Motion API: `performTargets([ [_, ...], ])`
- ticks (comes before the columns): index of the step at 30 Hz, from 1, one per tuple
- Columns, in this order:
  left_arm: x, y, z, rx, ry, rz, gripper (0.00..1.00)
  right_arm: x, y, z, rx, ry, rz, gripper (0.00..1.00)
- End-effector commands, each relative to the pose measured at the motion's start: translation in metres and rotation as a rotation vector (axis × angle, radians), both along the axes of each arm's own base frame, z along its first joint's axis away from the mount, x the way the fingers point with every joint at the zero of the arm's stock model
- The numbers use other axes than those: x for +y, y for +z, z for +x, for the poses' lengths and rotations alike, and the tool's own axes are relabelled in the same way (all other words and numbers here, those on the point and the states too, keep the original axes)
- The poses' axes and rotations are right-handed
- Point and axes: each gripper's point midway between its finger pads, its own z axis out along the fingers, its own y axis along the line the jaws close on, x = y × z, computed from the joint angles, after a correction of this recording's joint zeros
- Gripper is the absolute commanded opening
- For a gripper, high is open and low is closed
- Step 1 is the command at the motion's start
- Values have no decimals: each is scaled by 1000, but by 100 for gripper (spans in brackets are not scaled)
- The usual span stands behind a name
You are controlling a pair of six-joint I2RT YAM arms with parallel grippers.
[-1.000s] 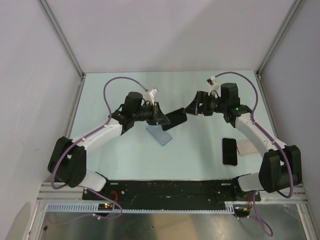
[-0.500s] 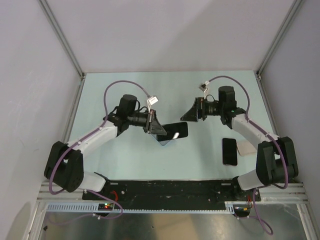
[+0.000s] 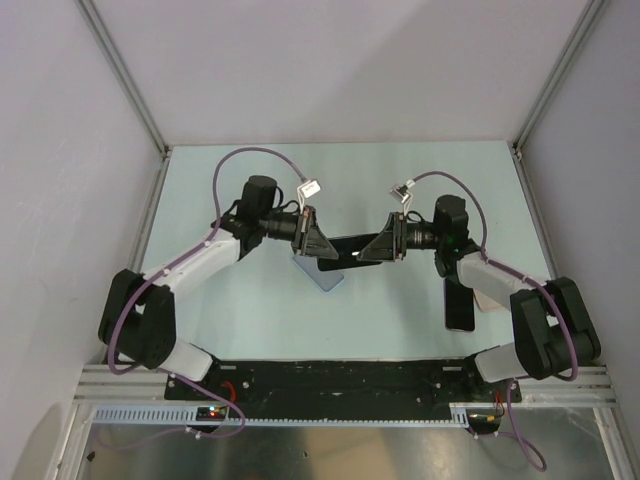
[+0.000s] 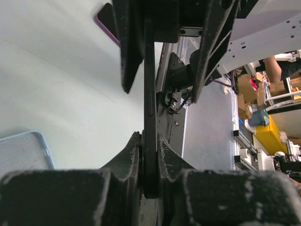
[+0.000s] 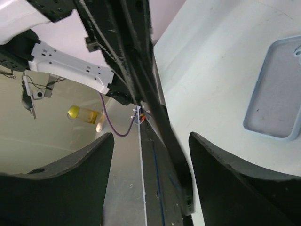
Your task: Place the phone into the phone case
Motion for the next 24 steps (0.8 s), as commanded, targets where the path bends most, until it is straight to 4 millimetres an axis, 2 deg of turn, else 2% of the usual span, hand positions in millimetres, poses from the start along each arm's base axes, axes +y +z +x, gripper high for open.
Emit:
performTargets([
  [1,-5,23,5,-82,-55,-75,0,-1,34,-5,-106,-4,82,67],
  [9,-5,22,8,-79,-48,-78,0,-8,38,-9,-115,-28,83,48],
  [14,-7,23,12,-83,-44,-85,0,-11,38,-10,-116,-39,78,27],
  [15,-7,23,14,-85,-36,-83,1,-11,39,-10,-117,-42,79,20],
  [18,-7,23,20,-91,4,-70,20,-11,43,-10,-117,-52,89,4],
  [21,-5,24,34,-112,88,-44,45,-11,47,-8,-108,-71,95,0],
  [24,9,22,59,-107,229,-6,56,-13,49,-2,-93,-119,91,0],
])
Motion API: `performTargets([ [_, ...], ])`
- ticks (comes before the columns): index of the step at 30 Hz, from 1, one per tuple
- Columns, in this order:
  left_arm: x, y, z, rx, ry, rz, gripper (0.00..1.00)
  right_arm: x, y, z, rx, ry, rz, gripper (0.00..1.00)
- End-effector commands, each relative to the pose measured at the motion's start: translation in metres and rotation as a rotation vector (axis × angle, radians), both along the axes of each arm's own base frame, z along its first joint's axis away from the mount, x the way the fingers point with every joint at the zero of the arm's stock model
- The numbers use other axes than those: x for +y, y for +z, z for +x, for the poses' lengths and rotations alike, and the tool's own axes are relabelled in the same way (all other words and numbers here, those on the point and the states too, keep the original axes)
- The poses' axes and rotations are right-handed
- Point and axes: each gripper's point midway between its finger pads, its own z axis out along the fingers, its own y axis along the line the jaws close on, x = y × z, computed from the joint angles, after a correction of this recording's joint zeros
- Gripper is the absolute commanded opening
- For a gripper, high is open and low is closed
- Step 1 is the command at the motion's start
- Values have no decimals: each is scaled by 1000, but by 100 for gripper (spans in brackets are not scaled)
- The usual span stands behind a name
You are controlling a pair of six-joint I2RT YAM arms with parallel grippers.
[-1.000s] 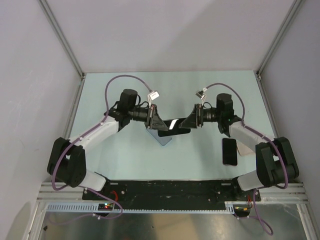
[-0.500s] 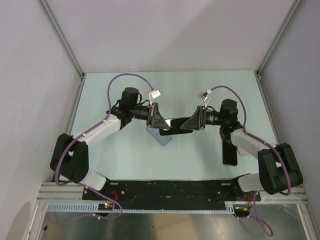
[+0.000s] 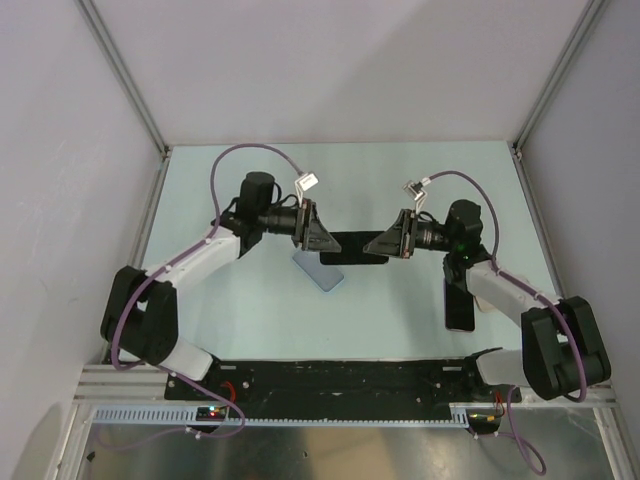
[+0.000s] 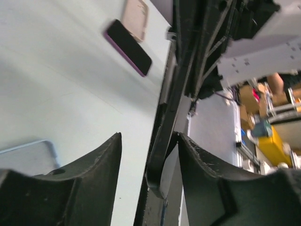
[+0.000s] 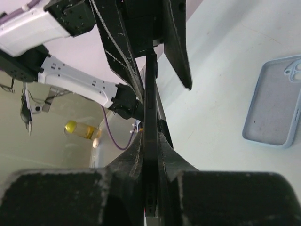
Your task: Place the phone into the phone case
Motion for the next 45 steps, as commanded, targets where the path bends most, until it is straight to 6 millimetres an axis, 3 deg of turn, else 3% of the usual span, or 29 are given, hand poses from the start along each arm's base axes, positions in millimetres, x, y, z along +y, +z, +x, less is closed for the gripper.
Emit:
performTargets([
  [1,20,16,56,-89,268,39,57,-4,18,6,-13,-75,20,0],
  [4,52,13,93,-119,498,104,58,-15,10,15,38,-166,-22,0],
  [6,76,0,108,-128,630,212,59,-24,3,24,76,-253,-58,0],
  [10,114,-34,126,-143,776,448,54,-48,-10,40,176,-411,-120,0],
  [14,135,-69,131,-172,821,670,47,-59,-10,42,217,-489,-136,0],
  [19,133,-108,129,-174,756,817,43,-63,-8,40,226,-513,-145,0],
  [28,112,-154,116,-147,610,917,40,-63,-11,35,230,-505,-164,0],
  [36,103,-172,121,-114,589,934,39,-62,-11,32,220,-495,-168,0],
  [45,107,-183,121,-77,617,961,32,-59,-11,31,217,-485,-170,0],
])
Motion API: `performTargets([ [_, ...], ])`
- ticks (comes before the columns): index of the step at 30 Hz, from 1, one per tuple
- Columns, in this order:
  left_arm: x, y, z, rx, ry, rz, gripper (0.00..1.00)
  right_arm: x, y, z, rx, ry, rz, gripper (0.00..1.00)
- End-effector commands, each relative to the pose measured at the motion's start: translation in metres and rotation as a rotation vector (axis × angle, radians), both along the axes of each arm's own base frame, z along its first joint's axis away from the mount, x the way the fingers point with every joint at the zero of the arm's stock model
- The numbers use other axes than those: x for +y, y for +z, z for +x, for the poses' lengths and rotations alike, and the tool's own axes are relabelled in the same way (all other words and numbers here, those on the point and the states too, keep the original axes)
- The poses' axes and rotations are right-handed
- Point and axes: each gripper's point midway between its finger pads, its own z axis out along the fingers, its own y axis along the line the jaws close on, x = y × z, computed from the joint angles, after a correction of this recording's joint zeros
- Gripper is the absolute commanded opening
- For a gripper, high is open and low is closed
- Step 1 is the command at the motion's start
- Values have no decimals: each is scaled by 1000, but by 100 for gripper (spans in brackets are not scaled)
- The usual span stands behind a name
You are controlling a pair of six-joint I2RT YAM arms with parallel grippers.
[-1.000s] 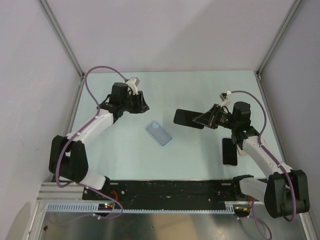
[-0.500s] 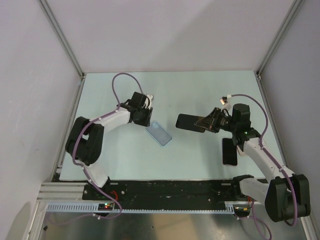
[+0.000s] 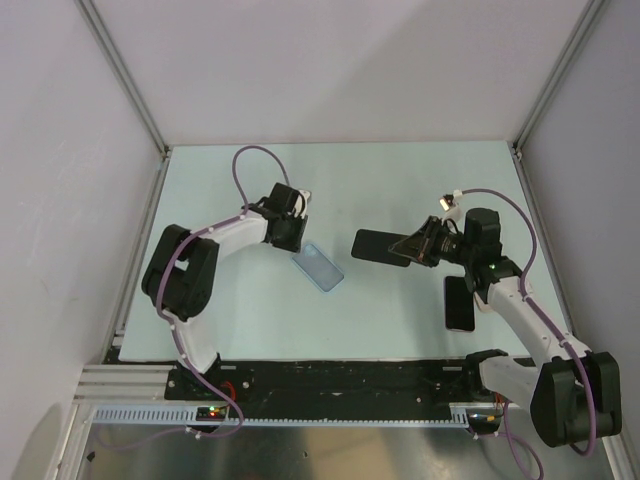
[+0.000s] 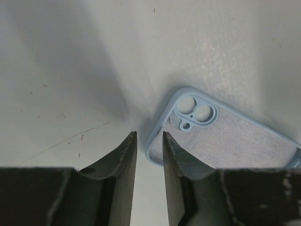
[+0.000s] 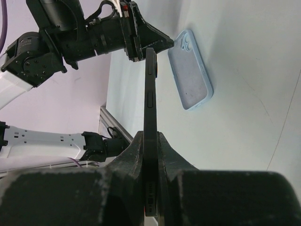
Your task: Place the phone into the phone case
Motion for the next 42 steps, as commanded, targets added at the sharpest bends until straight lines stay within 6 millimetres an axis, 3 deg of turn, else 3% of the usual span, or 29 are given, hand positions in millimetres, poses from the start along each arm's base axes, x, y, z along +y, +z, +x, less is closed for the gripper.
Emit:
performTargets([
  [1,-2,2,9,-18,23,0,31,5,31,5,-114,18,22,0],
  [9,-9,-7,-5,17,32,-5,28,9,28,5,-109,32,21,0],
  [17,-4,1,-16,16,216,-36,3,15,16,9,-93,25,-13,0],
  [21,4,2,-36,36,332,-65,0,22,7,13,-78,25,-25,0],
  [31,0,-1,-87,75,351,-101,0,72,-22,15,-45,128,-3,0],
  [42,1,0,-99,82,317,-113,0,119,-65,14,40,178,-41,0],
])
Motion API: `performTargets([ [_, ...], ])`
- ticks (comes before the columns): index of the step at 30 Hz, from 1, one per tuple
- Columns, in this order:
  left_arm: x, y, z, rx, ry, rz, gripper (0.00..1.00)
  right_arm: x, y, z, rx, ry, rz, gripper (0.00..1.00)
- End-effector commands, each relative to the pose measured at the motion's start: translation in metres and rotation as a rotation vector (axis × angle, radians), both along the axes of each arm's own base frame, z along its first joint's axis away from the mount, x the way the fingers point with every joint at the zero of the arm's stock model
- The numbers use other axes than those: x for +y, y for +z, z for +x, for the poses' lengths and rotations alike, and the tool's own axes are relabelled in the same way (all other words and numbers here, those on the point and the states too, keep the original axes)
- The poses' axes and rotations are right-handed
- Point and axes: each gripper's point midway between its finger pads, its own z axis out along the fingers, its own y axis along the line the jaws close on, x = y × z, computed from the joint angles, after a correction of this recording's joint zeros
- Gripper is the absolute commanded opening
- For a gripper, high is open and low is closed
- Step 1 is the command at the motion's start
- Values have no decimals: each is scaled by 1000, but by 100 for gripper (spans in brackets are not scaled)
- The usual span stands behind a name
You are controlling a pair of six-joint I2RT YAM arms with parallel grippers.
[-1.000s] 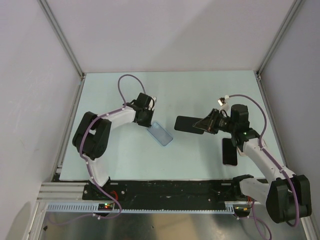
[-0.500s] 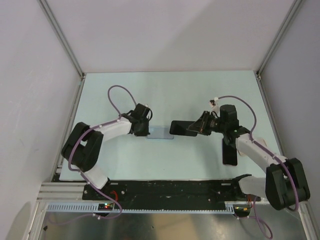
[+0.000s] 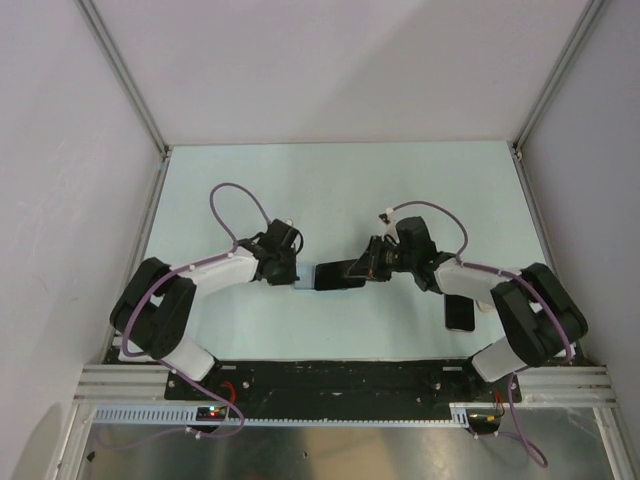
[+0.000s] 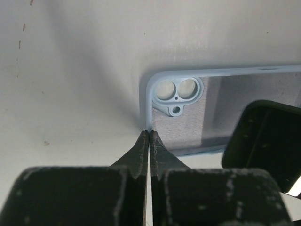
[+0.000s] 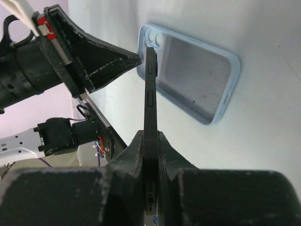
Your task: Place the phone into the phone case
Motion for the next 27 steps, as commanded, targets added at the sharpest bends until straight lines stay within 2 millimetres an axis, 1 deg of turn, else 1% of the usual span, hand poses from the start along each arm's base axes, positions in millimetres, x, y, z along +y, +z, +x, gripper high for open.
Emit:
performTargets([
  [1,-2,9,-5,-13,-19,-19,0,28,24,25,-103,-6,71,0],
  [7,-3,8,-7,-8,-50,-19,0,40,10,33,-82,-20,77,0],
  [11,-3,7,-8,-6,-61,-17,0,46,3,34,-55,-12,75,0],
  [18,-4,7,-8,-8,-67,-19,0,53,-13,26,33,10,82,0],
  [20,-4,7,-7,-10,-63,-18,0,53,-16,22,66,12,80,0],
  [27,-4,10,-4,-20,-48,-22,0,40,-34,11,170,-3,6,0],
])
